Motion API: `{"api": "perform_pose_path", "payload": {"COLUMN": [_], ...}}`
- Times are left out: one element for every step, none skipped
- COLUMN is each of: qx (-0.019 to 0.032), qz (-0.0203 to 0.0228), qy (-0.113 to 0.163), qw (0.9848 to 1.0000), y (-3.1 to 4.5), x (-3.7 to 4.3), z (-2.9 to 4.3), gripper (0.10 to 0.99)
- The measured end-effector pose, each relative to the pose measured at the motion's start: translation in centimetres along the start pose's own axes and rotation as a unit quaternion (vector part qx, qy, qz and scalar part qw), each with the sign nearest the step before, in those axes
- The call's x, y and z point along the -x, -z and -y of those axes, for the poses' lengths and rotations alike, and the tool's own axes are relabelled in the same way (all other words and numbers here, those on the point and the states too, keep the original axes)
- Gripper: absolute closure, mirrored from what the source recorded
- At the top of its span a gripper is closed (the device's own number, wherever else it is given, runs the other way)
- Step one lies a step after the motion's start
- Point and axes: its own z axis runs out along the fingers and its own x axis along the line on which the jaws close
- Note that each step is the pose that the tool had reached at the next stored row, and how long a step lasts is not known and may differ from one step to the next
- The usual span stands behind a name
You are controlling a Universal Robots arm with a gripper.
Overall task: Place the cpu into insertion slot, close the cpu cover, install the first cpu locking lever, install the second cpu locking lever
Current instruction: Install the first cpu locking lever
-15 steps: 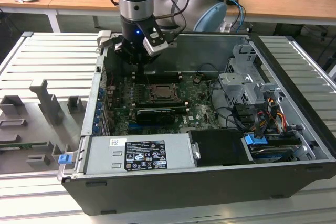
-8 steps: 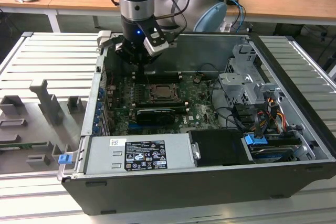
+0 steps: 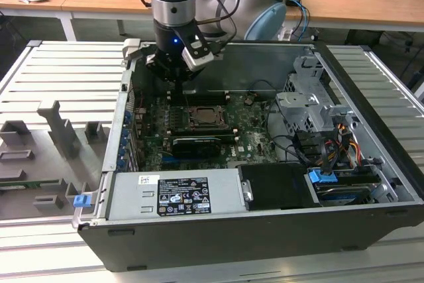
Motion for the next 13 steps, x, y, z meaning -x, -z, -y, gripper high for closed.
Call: {"api": "perform_pose_path", "payload": {"qx": [0.0, 0.0, 0.0, 0.0, 0.0, 0.0, 0.0, 0.0, 0.0, 0.0, 0.0, 0.0, 0.0], "qz": [0.0, 0.0001, 0.0, 0.0, 0.0, 0.0, 0.0, 0.0, 0.0, 0.0, 0.0, 0.0, 0.0], "qy": [0.0, 0.0, 0.0, 0.0, 0.0, 0.0, 0.0, 0.0, 0.0, 0.0, 0.0, 0.0, 0.0], "qw": [1.0, 1.0, 1.0, 1.0, 1.0, 1.0, 1.0, 1.0, 1.0, 1.0, 1.0, 1.0, 1.0], "y": [0.0, -0.01, -0.01, -0.01, -0.01, -0.01, -0.01, -0.01, -0.01, -0.01, -0.01, -0.02, -0.02], "x": [0.02, 0.04, 0.05, 0.06, 0.08, 0.1, 0.16, 0.21, 0.25, 0.27, 0.31, 0.37, 0.42], "z": [0.0, 0.0, 0.0, 0.0, 0.0, 0.0, 0.0, 0.0, 0.0, 0.01, 0.01, 0.01, 0.01], "gripper": [0.98, 0.98, 0.98, 0.98, 0.98, 0.98, 0.98, 0.98, 0.98, 0.98, 0.98, 0.98, 0.98]}}
